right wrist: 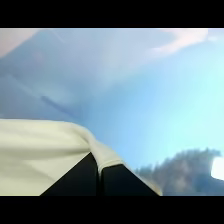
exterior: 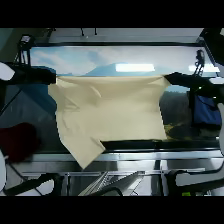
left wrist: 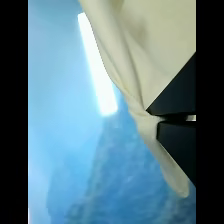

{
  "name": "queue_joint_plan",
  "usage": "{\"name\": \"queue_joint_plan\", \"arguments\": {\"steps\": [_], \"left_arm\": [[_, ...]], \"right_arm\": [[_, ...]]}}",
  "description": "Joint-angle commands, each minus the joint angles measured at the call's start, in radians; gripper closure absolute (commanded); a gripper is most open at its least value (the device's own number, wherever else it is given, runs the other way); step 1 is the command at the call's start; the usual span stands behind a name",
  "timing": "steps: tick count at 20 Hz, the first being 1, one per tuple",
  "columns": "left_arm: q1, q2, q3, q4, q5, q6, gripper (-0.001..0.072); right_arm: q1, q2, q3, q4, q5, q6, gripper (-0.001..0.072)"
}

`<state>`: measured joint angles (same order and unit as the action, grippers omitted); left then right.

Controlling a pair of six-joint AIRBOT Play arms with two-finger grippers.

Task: Fold the shirts.

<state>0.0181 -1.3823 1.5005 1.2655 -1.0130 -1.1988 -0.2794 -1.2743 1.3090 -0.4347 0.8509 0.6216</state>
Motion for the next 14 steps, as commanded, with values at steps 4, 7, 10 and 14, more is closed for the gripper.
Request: {"name": "queue_joint_plan", "arguments": {"steps": [4,7,10,14], "left_arm": [[0.003,-0.335,0.327,0.000,-0.027,0.005,0.0695],[0.003,-0.428,0.410,0.002,-0.097,-0.008,0.0695],[0.011,-0.484,0.444,0.001,-0.191,-0.041,0.0695],[0.011,-0.502,0.443,0.108,-0.288,-0.106,0.0696]], "right_arm": [[0.029,-0.282,0.219,-0.033,-0.117,0.087,0.0690],[0.026,-0.313,0.224,-0.034,-0.082,0.087,0.0690],[0.034,-0.335,0.224,-0.034,0.004,0.086,0.0690],[0.034,-0.336,0.222,-0.068,0.034,0.090,0.0689]]}}
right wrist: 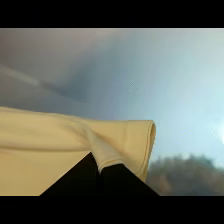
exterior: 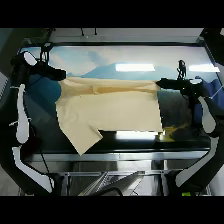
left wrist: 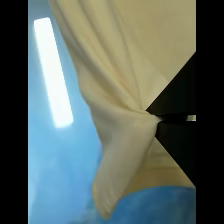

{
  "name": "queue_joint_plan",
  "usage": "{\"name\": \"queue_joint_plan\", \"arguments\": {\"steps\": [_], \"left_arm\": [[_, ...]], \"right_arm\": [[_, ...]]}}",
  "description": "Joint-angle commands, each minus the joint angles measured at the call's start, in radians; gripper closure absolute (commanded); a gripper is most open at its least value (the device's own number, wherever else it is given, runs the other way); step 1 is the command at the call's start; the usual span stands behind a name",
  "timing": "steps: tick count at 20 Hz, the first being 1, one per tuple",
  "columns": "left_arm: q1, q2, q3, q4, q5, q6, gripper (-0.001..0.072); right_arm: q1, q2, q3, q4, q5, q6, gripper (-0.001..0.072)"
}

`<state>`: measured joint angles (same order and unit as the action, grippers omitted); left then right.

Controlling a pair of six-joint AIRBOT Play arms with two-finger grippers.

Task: Fold the shirts.

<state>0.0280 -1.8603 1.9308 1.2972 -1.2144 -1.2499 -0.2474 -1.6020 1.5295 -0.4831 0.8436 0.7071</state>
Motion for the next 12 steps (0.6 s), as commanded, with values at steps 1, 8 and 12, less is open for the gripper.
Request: {"name": "queue_joint_plan", "arguments": {"steps": [1,8,12], "left_arm": [[0.001,-0.027,0.013,0.092,-0.105,-0.061,0.0695],[-0.014,-0.097,0.013,0.092,-0.170,-0.061,0.0695],[-0.014,-0.127,0.013,0.092,-0.173,-0.087,0.0695]], "right_arm": [[0.005,-0.010,0.000,-0.019,0.047,0.005,0.0689],[0.026,-0.057,-0.001,-0.023,0.045,0.004,0.0688],[0.026,-0.058,-0.001,-0.018,0.048,0.004,0.0688]]}}
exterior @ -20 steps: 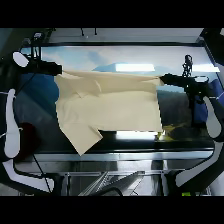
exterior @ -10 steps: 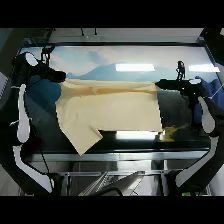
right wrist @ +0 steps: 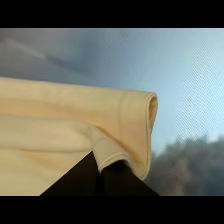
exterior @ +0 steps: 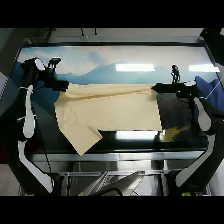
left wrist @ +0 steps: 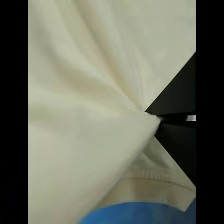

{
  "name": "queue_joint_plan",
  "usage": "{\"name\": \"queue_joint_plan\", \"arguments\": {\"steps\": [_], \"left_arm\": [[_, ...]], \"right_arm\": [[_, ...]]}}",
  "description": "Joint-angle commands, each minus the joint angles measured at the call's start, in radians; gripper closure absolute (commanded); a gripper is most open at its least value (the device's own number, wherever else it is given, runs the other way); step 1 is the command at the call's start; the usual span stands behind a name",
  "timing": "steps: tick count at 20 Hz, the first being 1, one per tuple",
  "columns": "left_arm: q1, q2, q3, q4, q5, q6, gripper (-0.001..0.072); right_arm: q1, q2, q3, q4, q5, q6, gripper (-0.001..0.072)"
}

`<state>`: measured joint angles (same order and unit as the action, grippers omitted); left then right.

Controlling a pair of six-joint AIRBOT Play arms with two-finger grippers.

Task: Fold the shirts.

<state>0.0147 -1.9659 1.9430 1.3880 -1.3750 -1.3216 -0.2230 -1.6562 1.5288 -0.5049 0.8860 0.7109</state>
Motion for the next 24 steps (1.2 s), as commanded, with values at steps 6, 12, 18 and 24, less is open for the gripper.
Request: {"name": "queue_joint_plan", "arguments": {"steps": [6,12,18,24], "left_arm": [[0.000,-0.027,0.061,0.000,-0.095,-0.021,0.0287],[0.048,0.061,0.046,0.000,-0.196,-0.118,0.0018],[0.119,0.358,-0.466,-0.004,-0.185,-0.143,0.0018],[0.125,0.702,-1.091,-0.140,-0.047,-0.153,0.0018]], "right_arm": [[-0.010,0.028,0.001,-0.015,0.063,0.012,0.0393],[-0.105,0.157,0.001,-0.246,0.184,0.252,0.0291],[-0.261,0.244,-0.103,-0.248,0.475,0.262,0.0344],[-0.334,0.320,-0.388,-0.246,0.446,0.241,0.0373]]}}
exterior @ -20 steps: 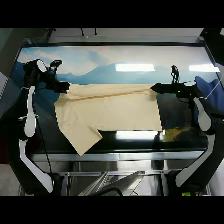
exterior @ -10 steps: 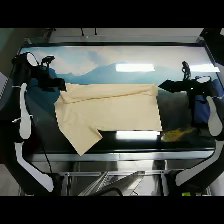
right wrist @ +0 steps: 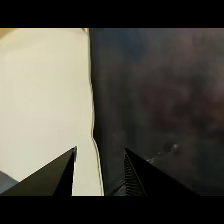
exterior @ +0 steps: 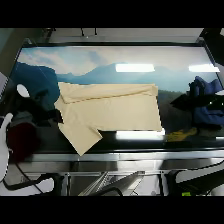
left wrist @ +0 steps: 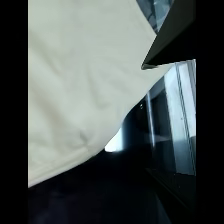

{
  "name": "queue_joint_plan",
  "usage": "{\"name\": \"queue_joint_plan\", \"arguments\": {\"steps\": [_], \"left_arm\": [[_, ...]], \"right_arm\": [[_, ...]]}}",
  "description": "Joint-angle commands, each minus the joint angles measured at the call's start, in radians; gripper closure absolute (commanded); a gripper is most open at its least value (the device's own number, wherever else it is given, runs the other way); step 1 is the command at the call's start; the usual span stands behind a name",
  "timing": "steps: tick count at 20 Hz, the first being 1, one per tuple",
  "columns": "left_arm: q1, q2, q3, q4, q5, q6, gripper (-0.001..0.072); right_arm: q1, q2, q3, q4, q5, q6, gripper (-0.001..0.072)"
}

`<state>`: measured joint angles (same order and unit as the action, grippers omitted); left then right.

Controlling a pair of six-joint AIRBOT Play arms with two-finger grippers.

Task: Fold the shirts.

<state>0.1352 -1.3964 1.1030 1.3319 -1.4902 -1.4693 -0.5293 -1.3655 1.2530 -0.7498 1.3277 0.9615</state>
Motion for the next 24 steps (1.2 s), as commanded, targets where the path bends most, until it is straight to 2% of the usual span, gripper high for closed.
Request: {"name": "queue_joint_plan", "arguments": {"steps": [1,7,9,13,14,16,17,18,24], "left_arm": [[0.005,0.163,-0.321,-0.125,0.106,-0.005,0.0018],[0.005,0.230,-0.543,-0.249,0.389,-0.001,0.0018],[0.003,0.225,-0.569,-0.325,0.481,0.030,0.0018],[0.003,0.140,-0.574,-0.444,0.529,0.101,0.0021],[0.003,0.116,-0.573,-0.470,0.528,0.125,0.0134],[0.003,0.098,-0.573,-0.517,0.515,0.184,0.0474],[0.003,0.102,-0.572,-0.522,0.507,0.202,0.0672],[0.003,0.113,-0.565,-0.516,0.500,0.208,0.0695],[0.003,0.196,-0.371,-0.512,0.361,0.208,0.0695]], "right_arm": [[-0.027,0.031,-0.135,0.001,0.005,-0.023,0.0373],[-0.018,0.037,-0.162,0.002,0.037,-0.050,0.0373],[-0.018,0.038,-0.162,0.009,0.043,-0.060,0.0373],[-0.017,0.038,-0.164,0.011,0.042,-0.060,0.0373],[-0.018,0.038,-0.164,0.011,0.043,-0.058,0.0374],[-0.018,0.038,-0.166,0.009,0.047,-0.056,0.0374],[-0.017,0.038,-0.166,0.008,0.055,-0.056,0.0374],[-0.017,0.038,-0.166,0.003,0.056,-0.056,0.0373],[0.008,0.037,-0.220,-0.045,0.049,-0.028,0.0374]]}}
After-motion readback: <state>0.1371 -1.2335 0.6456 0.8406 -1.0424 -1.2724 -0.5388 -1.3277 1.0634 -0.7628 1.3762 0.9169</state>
